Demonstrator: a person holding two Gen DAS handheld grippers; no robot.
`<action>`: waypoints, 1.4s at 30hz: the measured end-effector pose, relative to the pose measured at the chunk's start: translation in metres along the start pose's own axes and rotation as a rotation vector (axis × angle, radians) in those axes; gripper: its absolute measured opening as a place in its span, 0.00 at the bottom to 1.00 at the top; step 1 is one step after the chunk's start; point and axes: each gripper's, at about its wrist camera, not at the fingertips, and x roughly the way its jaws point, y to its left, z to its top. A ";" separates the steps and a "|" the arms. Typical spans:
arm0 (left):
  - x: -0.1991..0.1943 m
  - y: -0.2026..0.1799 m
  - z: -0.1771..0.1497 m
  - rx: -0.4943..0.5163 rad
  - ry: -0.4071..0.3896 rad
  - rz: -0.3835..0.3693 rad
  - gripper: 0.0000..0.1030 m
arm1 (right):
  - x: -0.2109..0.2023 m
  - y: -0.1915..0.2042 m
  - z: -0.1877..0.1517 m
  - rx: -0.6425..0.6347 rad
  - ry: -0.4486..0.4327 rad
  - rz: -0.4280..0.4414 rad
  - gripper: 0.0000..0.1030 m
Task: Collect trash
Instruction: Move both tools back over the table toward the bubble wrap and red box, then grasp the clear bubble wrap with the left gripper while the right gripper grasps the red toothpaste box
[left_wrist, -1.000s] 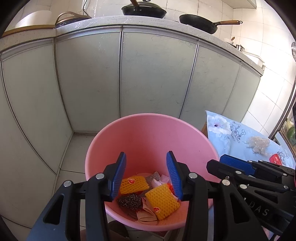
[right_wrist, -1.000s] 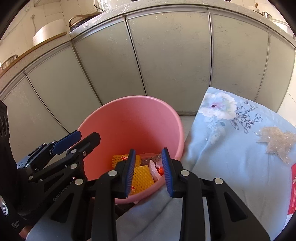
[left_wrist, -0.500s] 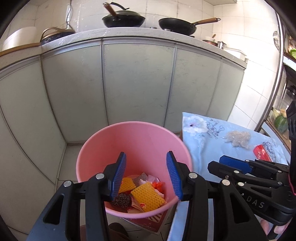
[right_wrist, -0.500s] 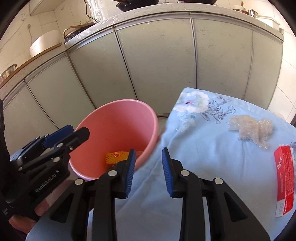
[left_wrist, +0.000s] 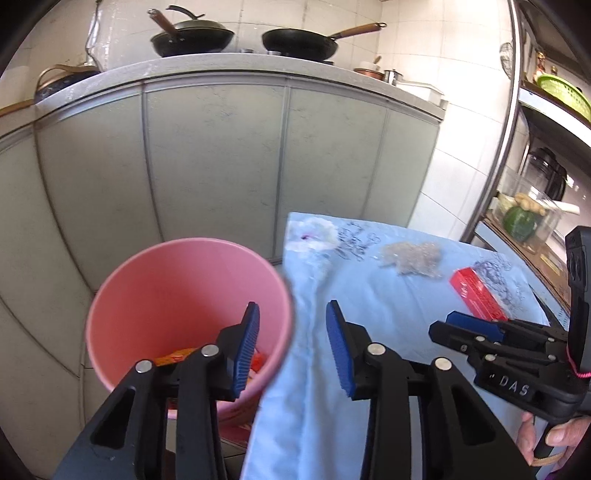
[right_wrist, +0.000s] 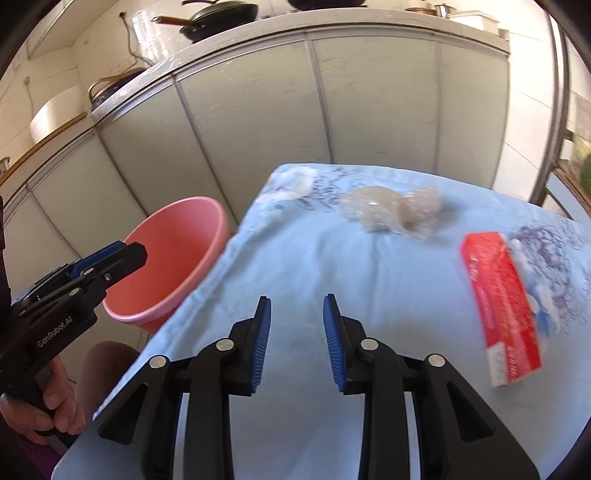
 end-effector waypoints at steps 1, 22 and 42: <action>0.002 -0.007 -0.001 0.017 0.006 -0.014 0.29 | -0.003 -0.006 -0.001 0.007 -0.004 -0.013 0.29; 0.053 -0.087 -0.006 0.186 0.093 -0.209 0.06 | -0.033 -0.124 -0.008 0.113 -0.015 -0.168 0.51; 0.125 -0.138 0.058 0.478 0.148 -0.275 0.44 | 0.011 -0.129 -0.017 0.061 0.077 -0.223 0.51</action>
